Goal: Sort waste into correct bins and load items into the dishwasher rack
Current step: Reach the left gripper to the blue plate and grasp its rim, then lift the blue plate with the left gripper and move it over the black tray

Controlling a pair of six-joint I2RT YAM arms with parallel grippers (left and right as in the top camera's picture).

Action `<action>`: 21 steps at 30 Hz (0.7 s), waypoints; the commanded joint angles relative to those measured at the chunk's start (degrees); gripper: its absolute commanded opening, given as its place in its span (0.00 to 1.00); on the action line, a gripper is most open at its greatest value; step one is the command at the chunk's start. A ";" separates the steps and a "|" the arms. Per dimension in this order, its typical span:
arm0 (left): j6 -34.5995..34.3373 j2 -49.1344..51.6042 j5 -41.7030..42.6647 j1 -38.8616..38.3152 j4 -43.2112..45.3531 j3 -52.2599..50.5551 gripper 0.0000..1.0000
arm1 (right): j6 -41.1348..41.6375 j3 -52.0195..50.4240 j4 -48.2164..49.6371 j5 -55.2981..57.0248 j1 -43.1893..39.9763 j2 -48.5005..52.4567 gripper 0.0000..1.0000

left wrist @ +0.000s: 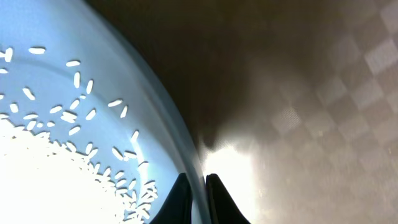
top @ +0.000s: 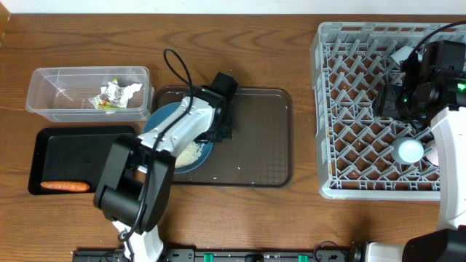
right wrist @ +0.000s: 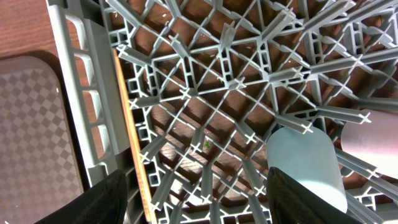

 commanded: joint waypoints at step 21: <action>-2.40 -14.01 -5.33 0.39 -14.99 1.38 0.06 | -0.68 0.28 -0.09 -0.20 -0.02 -0.13 0.66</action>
